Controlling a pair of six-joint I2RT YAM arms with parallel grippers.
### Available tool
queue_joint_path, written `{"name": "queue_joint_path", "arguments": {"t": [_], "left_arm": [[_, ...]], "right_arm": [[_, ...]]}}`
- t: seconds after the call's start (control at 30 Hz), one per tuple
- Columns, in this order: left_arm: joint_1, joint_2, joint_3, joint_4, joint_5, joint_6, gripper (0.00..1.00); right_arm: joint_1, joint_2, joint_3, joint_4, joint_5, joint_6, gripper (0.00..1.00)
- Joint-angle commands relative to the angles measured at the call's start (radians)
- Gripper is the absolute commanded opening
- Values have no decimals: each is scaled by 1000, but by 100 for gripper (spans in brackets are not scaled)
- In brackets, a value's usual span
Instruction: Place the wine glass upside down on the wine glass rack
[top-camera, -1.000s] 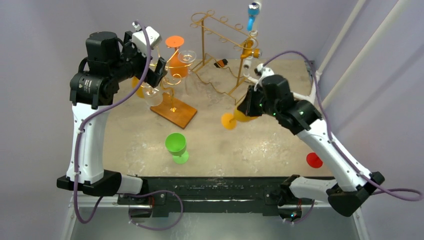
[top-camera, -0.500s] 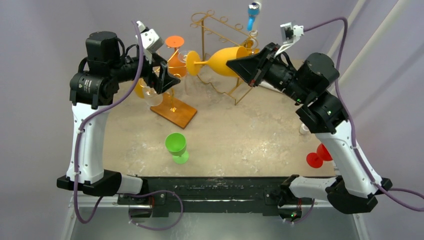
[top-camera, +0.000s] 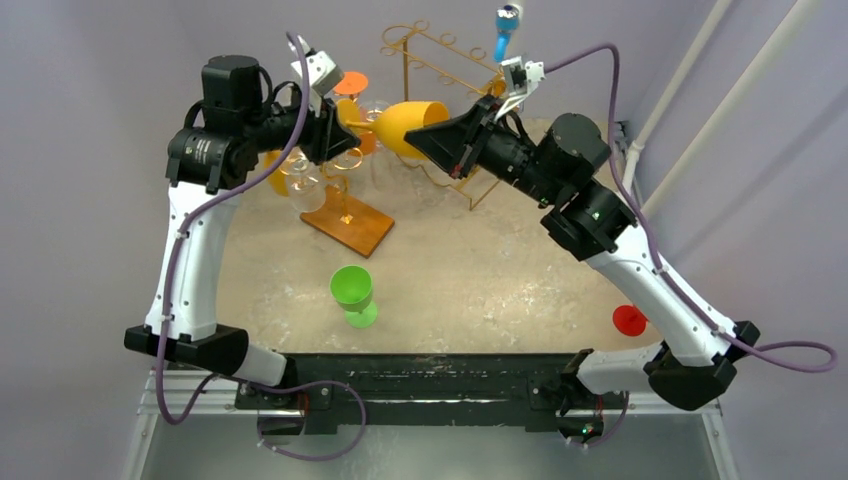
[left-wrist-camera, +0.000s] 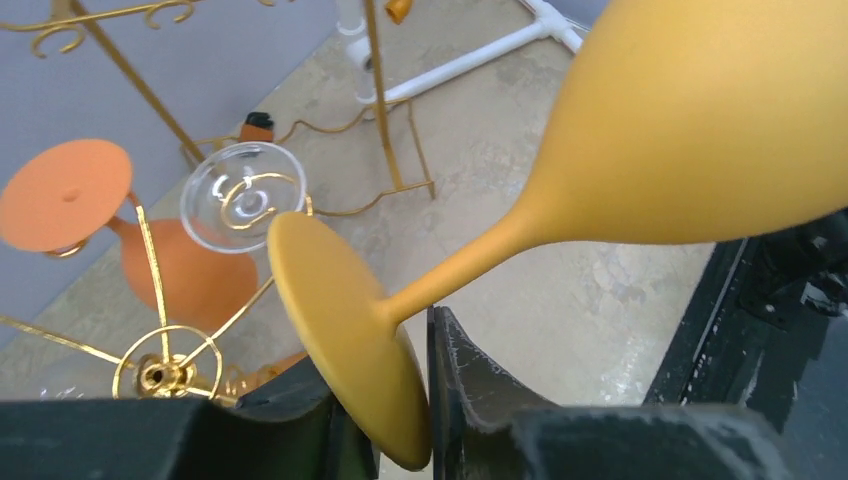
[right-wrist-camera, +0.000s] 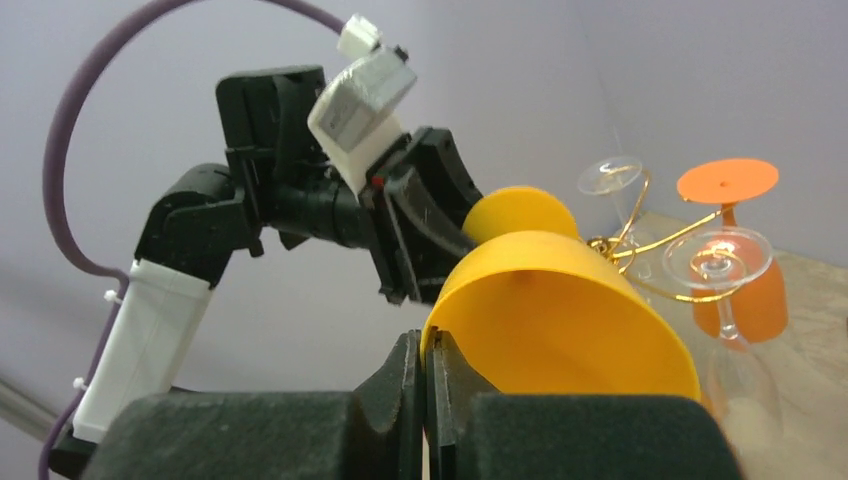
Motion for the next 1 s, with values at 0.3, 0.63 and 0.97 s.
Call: {"name": "queue_joint_path", "arguments": {"t": [0.3, 0.63, 0.97], "left_arm": [[8, -56, 139, 110, -241, 286, 0], [8, -317, -176, 359, -110, 633, 0], [8, -464, -387, 536, -30, 843, 0]], "right_arm": [[12, -106, 4, -226, -33, -75, 98], [12, -22, 225, -399, -81, -231, 99], [24, 99, 200, -221, -279, -213, 99]]}}
